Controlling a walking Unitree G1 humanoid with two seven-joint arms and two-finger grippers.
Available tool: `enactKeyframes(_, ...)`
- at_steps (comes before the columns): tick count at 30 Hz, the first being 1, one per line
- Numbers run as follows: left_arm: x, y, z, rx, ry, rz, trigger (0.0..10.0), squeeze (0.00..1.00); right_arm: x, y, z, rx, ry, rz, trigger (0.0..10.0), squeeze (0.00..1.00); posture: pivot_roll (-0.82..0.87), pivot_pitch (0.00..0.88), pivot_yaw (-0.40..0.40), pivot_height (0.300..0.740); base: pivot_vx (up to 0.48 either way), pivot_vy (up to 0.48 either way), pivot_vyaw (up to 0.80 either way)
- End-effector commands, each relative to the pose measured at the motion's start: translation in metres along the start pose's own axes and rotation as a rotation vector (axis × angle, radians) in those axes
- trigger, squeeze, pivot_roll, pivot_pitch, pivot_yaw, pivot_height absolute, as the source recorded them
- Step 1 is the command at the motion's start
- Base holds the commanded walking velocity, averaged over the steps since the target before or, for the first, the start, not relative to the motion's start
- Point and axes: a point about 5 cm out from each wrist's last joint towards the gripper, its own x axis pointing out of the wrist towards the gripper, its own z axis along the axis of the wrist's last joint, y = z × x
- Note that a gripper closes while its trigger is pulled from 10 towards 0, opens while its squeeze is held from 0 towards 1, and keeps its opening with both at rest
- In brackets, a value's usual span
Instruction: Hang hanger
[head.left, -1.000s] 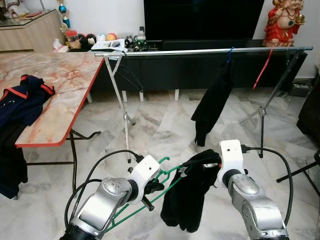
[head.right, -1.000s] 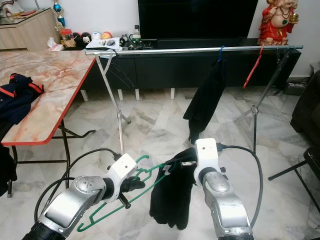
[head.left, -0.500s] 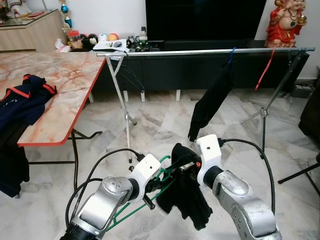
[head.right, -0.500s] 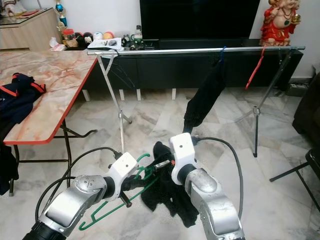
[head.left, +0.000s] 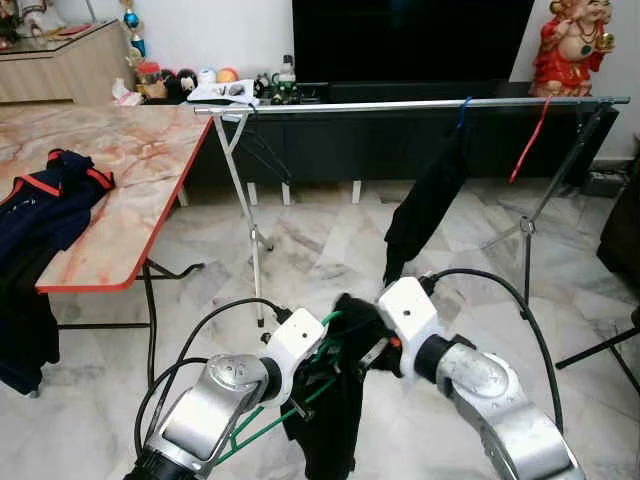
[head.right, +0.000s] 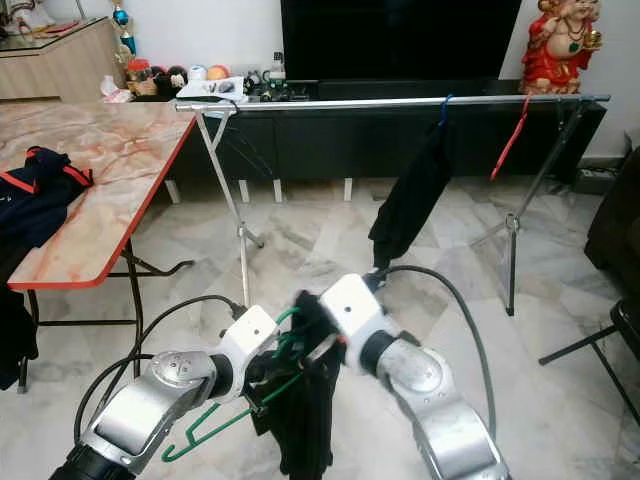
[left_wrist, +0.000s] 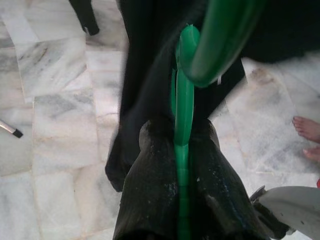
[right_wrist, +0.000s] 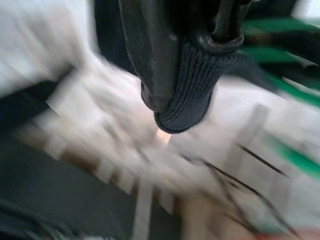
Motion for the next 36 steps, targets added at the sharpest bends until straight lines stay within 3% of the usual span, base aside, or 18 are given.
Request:
enactKeyframes(1, -0.003, 0.004, 0.005, -0.004, -0.031, 0.011, 10.0, 0.0, -0.002, -0.016, 0.007, -0.022, -0.033, -0.088, 10.0, 0.0, 0.1, 0.028, 0.024, 0.74, 0.0, 0.0, 0.0)
enactKeyframes(3, -0.003, 0.004, 0.005, -0.004, -0.033, 0.011, 10.0, 0.0, -0.003, -0.017, 0.01, -0.036, -0.05, -0.088, 10.0, 0.0, 0.1, 0.028, 0.025, 0.74, 0.0, 0.0, 0.0)
enactKeyframes(4, -0.003, 0.004, 0.005, -0.006, -0.038, 0.01, 10.0, 0.0, -0.006, -0.017, 0.02, -0.151, -0.122, -0.06, 10.0, 0.0, 0.1, 0.028, 0.025, 0.74, 0.0, 0.0, 0.0)
enactKeyframes(6, -0.003, 0.004, 0.006, -0.006, -0.04, 0.009, 10.0, 0.0, -0.007, -0.016, 0.025, -0.202, -0.158, -0.04, 10.0, 0.0, 0.09, 0.03, 0.027, 0.74, 0.0, 0.0, 0.0)
enactKeyframes(12, -0.002, 0.003, 0.007, -0.009, -0.052, 0.001, 10.0, 0.0, -0.008, -0.008, 0.035, -0.169, -0.259, 0.086, 10.0, 0.0, 0.09, 0.03, 0.027, 0.74, 0.0, 0.0, 0.0)
enactKeyframes(19, -0.003, 0.006, 0.006, -0.016, -0.055, 0.022, 10.0, 0.0, -0.008, 0.003, 0.034, -0.078, -0.256, 0.142, 10.0, 0.0, 0.1, 0.03, 0.026, 0.74, 0.0, 0.0, 0.0)
enactKeyframes(21, -0.002, 0.007, 0.007, -0.018, -0.06, 0.026, 10.0, 0.0, -0.011, 0.012, 0.027, -0.03, -0.228, 0.2, 10.0, 0.0, 0.1, 0.03, 0.026, 0.74, 0.0, 0.0, 0.0)
enactKeyframes(24, -0.002, 0.007, 0.008, -0.022, -0.07, 0.032, 10.0, 0.0, -0.015, 0.021, 0.017, -0.091, -0.186, 0.28, 10.0, 0.0, 0.1, 0.03, 0.026, 0.74, 0.0, 0.0, 0.0)
enactKeyframes(26, -0.002, 0.008, 0.011, -0.027, -0.088, 0.044, 10.0, 0.0, -0.017, 0.017, 0.006, -0.14, -0.124, 0.257, 10.0, 0.0, 0.09, 0.034, 0.027, 0.74, 0.0, 0.0, 0.0)
enactKeyframes(29, -0.002, 0.01, 0.012, -0.032, -0.096, 0.052, 10.0, 0.0, -0.015, 0.005, -0.003, -0.14, -0.044, 0.185, 10.0, 0.0, 0.09, 0.034, 0.027, 0.74, 0.0, 0.0, 0.0)
enactKeyframes(32, -0.001, 0.009, 0.012, -0.032, -0.098, 0.052, 10.0, 0.0, -0.016, 0.004, -0.001, -0.136, -0.061, 0.19, 10.0, 0.0, 0.09, 0.033, 0.026, 0.74, 0.0, 0.0, 0.0)
enactKeyframes(36, -0.001, 0.008, 0.013, -0.035, -0.105, 0.05, 10.0, 0.0, -0.02, 0.01, 0.016, -0.106, -0.162, 0.245, 10.0, 0.0, 0.09, 0.035, 0.026, 0.74, 0.0, 0.0, 0.0)
